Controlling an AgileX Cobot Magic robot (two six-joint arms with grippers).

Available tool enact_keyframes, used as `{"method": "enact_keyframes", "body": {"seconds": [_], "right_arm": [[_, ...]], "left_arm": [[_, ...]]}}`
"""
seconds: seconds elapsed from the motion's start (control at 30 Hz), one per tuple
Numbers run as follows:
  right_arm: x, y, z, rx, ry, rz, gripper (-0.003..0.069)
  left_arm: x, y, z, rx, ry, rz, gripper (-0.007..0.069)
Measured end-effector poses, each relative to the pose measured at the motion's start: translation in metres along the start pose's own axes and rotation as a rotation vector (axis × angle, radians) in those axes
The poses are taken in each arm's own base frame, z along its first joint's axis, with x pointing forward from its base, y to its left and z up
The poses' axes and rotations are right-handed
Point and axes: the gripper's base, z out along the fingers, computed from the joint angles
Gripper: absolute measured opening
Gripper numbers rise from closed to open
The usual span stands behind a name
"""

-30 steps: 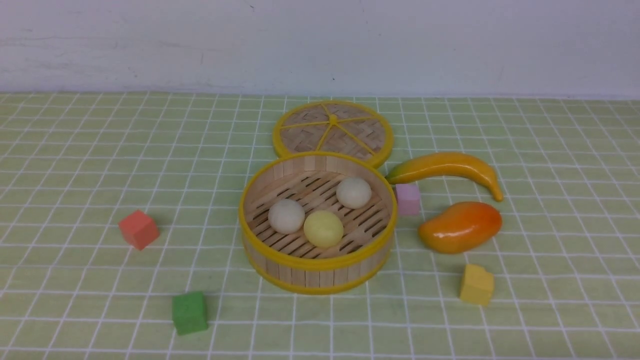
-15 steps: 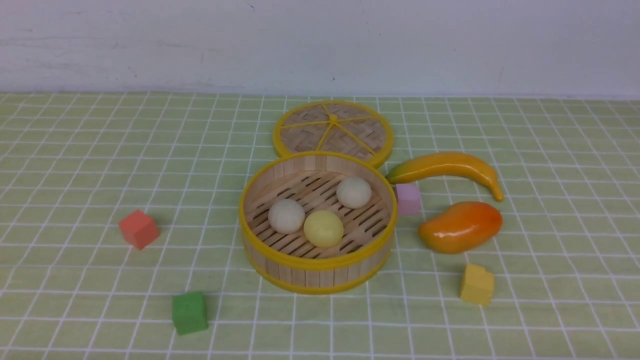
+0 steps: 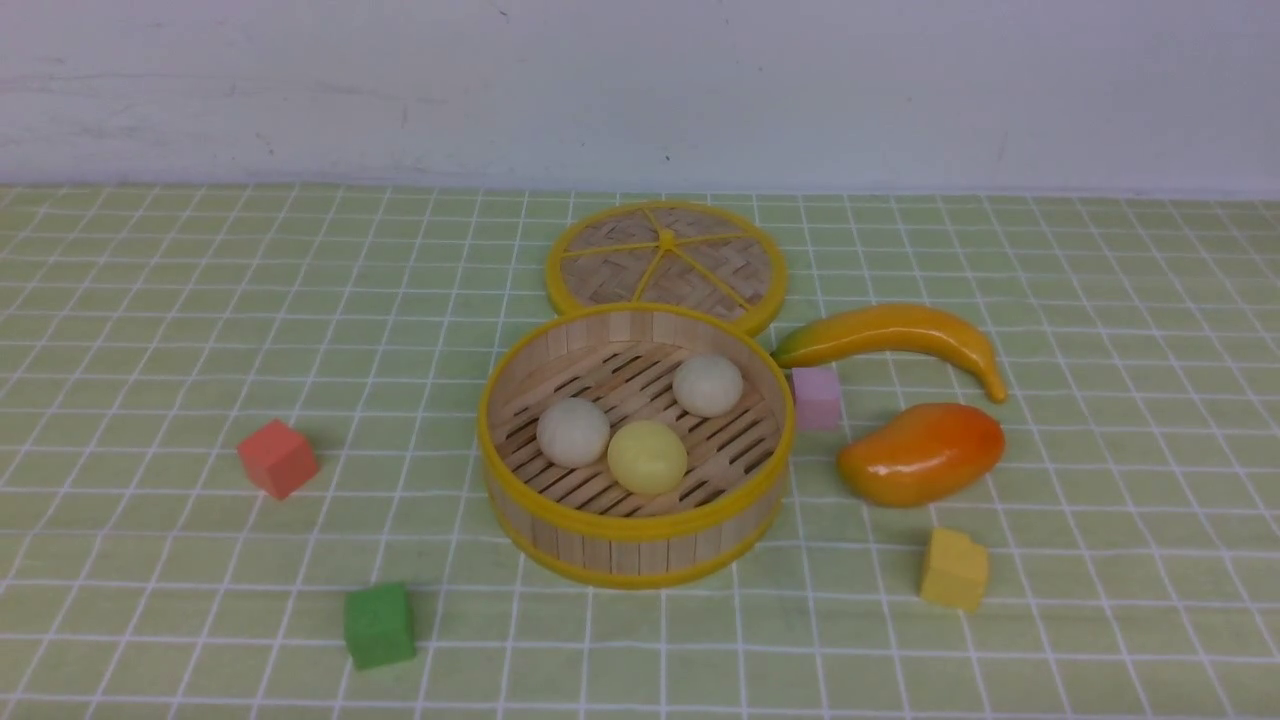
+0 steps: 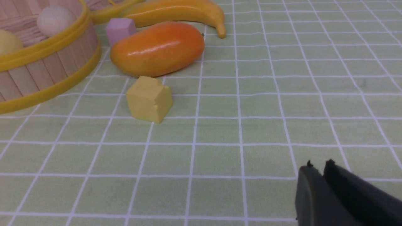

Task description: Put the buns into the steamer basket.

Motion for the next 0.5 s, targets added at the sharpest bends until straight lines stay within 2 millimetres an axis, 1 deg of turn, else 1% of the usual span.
{"method": "enact_keyframes", "body": {"seconds": [0.5], "right_arm": [[0.0001, 0.0000, 0.0000, 0.000, 0.001, 0.000, 0.0064]], "left_arm": [[0.0000, 0.0000, 0.0000, 0.000, 0.000, 0.000, 0.0238]]}}
